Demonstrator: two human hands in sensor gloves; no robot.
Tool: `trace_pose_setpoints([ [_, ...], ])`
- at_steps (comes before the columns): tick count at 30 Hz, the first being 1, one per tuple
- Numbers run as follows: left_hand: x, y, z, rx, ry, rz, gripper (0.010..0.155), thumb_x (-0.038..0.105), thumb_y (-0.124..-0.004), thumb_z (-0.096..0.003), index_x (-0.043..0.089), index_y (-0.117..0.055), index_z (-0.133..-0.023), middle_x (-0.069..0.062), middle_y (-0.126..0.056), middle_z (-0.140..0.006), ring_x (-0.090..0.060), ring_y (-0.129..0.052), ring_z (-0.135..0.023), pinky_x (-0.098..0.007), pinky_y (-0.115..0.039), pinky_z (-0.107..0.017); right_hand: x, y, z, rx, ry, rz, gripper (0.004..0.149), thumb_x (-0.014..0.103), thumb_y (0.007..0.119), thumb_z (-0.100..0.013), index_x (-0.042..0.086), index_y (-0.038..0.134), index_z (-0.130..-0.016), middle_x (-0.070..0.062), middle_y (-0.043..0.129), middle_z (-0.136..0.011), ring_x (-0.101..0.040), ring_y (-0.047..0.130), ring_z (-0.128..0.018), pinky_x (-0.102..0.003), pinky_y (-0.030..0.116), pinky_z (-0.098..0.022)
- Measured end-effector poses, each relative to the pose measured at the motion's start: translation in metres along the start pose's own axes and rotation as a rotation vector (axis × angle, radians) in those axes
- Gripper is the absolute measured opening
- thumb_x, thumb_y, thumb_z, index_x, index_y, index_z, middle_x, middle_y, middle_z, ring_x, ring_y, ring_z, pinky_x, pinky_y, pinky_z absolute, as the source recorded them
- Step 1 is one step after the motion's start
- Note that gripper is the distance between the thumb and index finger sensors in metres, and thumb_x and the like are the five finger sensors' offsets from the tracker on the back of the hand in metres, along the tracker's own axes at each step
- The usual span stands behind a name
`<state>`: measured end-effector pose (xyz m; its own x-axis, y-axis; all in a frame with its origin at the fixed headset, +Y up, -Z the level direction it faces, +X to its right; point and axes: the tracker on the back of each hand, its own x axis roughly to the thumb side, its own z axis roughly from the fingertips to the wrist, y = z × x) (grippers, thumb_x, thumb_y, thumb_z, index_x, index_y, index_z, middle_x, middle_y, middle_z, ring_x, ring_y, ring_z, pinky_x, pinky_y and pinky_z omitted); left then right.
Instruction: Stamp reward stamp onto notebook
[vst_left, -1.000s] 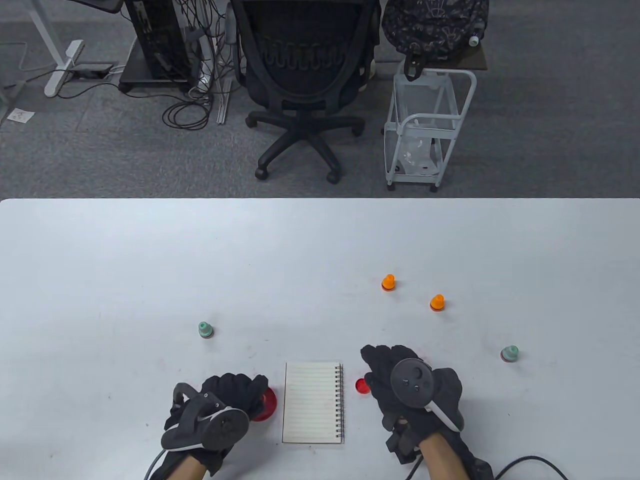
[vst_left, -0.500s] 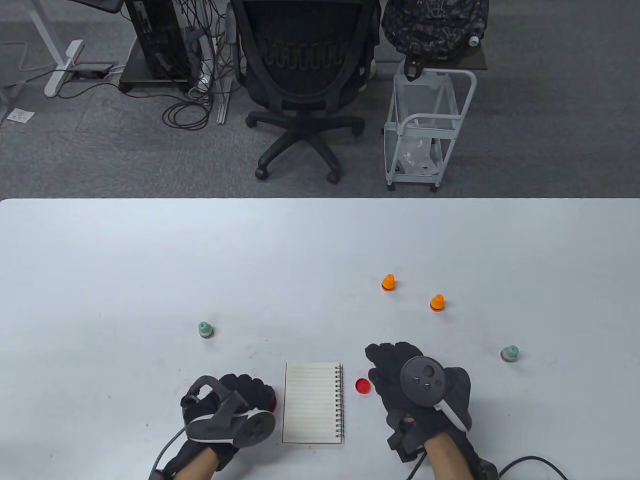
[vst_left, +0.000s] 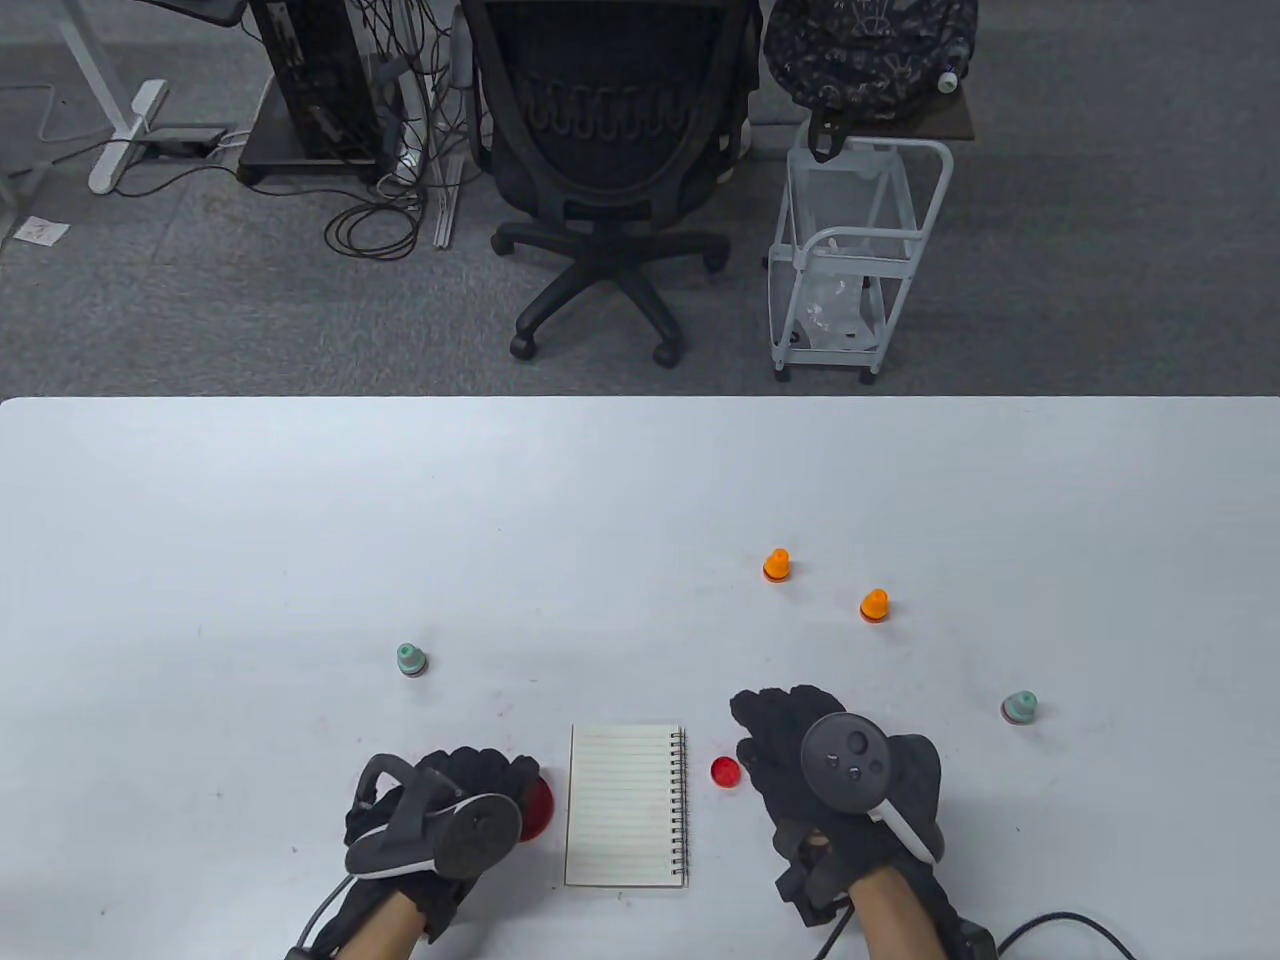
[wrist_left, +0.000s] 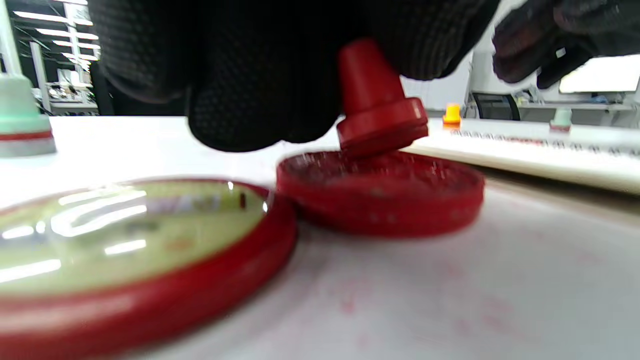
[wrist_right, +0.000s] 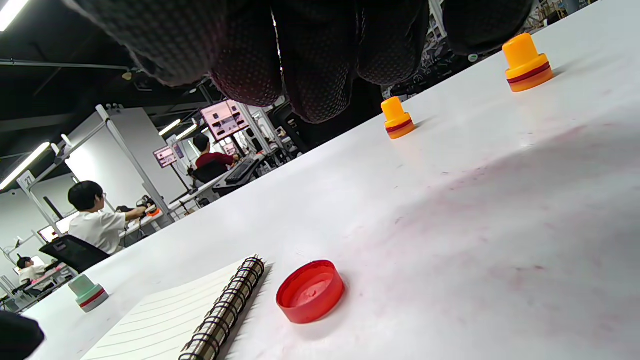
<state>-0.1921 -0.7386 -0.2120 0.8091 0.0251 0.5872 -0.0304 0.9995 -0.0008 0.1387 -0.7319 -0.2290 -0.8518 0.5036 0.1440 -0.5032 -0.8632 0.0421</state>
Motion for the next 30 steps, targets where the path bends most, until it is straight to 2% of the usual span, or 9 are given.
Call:
trace_pose_setpoints([
  [3,0.001,0.012,-0.002,0.091,0.0,0.007,0.049,0.029,-0.081,-0.05,0.008,-0.083,-0.095,-0.012,-0.094,-0.082,-0.035,-0.098,-0.059,-0.053,-0.081,-0.051,0.0,0.0,-0.001,-0.002,-0.001,-0.002,0.053,0.042,0.074,-0.042,0.027,0.074,-0.092,-0.006,0.076,-0.099,-0.042,0.065,-0.097,-0.065,0.058,-0.067],
  [6,0.009,0.02,-0.015,0.112,-0.049,-0.01,0.05,0.029,-0.083,-0.0483,0.008,-0.084,-0.094,-0.012,-0.094,-0.082,-0.035,-0.099,-0.06,-0.053,-0.081,-0.051,0.0,0.0,-0.001,-0.002,-0.001,-0.003,0.052,0.042,0.074,-0.042,0.027,0.074,-0.092,-0.006,0.076,-0.099,-0.042,0.065,-0.097,-0.065,0.058,-0.067],
  [16,0.035,0.014,-0.07,-0.021,-0.151,-0.109,0.049,0.027,-0.085,-0.0471,0.012,-0.085,-0.093,-0.011,-0.092,-0.086,-0.036,-0.096,-0.064,-0.054,-0.078,-0.055,0.0,-0.001,-0.001,0.001,0.003,0.016,0.053,0.042,0.074,-0.042,0.027,0.074,-0.092,-0.006,0.075,-0.1,-0.043,0.064,-0.097,-0.066,0.057,-0.067],
  [26,0.039,-0.001,-0.092,-0.108,-0.172,-0.122,0.048,0.027,-0.085,-0.047,0.013,-0.086,-0.093,-0.011,-0.093,-0.086,-0.036,-0.096,-0.064,-0.054,-0.077,-0.055,0.004,0.003,-0.003,0.026,-0.013,0.043,0.052,0.042,0.074,-0.042,0.027,0.074,-0.092,-0.006,0.075,-0.1,-0.043,0.063,-0.098,-0.066,0.056,-0.067],
  [28,0.041,-0.007,-0.095,-0.15,-0.18,-0.144,0.046,0.026,-0.085,-0.0464,0.012,-0.086,-0.09,-0.011,-0.093,-0.083,-0.035,-0.096,-0.063,-0.053,-0.078,-0.055,0.004,0.003,-0.004,0.031,-0.01,0.041,0.052,0.042,0.074,-0.042,0.027,0.074,-0.092,-0.006,0.074,-0.1,-0.043,0.062,-0.098,-0.066,0.056,-0.067],
  [29,0.042,-0.006,-0.096,-0.111,-0.183,-0.13,0.046,0.026,-0.086,-0.0448,0.012,-0.088,-0.088,-0.011,-0.095,-0.08,-0.034,-0.097,-0.06,-0.053,-0.079,-0.055,0.004,0.003,-0.004,0.031,-0.008,0.039,0.052,0.042,0.074,-0.042,0.027,0.074,-0.092,-0.006,0.074,-0.1,-0.044,0.062,-0.098,-0.066,0.056,-0.068],
  [30,0.042,-0.005,-0.099,-0.129,-0.185,-0.119,0.045,0.025,-0.088,-0.0427,0.011,-0.091,-0.085,-0.012,-0.096,-0.078,-0.034,-0.099,-0.058,-0.053,-0.08,-0.054,0.003,0.003,-0.004,0.031,-0.007,0.036,0.053,0.042,0.074,-0.042,0.027,0.074,-0.092,-0.006,0.074,-0.101,-0.044,0.062,-0.098,-0.066,0.055,-0.068],
])
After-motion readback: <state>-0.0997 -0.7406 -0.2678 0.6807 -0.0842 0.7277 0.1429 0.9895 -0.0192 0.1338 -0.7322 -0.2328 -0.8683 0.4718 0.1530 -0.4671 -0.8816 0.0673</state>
